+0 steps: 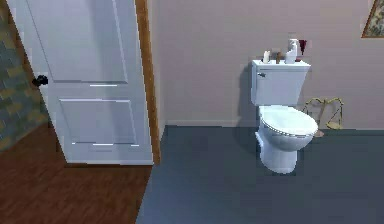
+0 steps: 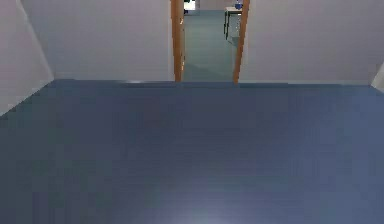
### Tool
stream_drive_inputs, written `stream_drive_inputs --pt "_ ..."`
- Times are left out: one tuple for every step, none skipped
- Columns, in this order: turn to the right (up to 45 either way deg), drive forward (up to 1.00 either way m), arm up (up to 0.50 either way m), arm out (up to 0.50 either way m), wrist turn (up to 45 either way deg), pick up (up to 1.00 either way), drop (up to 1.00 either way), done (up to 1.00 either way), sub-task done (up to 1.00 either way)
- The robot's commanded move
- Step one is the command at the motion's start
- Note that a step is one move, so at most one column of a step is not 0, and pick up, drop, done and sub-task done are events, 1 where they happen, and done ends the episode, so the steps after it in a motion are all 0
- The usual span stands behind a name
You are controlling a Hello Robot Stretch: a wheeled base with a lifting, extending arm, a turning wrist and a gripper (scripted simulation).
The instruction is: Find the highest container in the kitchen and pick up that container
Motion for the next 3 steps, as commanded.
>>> stream_drive_inputs --pt "18.0 0.0 0.0 0.0 0.0 0.0 0.0 0.0 0.0" --pt "3.0 0.0 0.0 0.0 0.0 0.0 0.0 0.0 0.0" --pt "45.0 0.0 0.0 0.0 0.0 0.0 0.0 0.0 0.0"
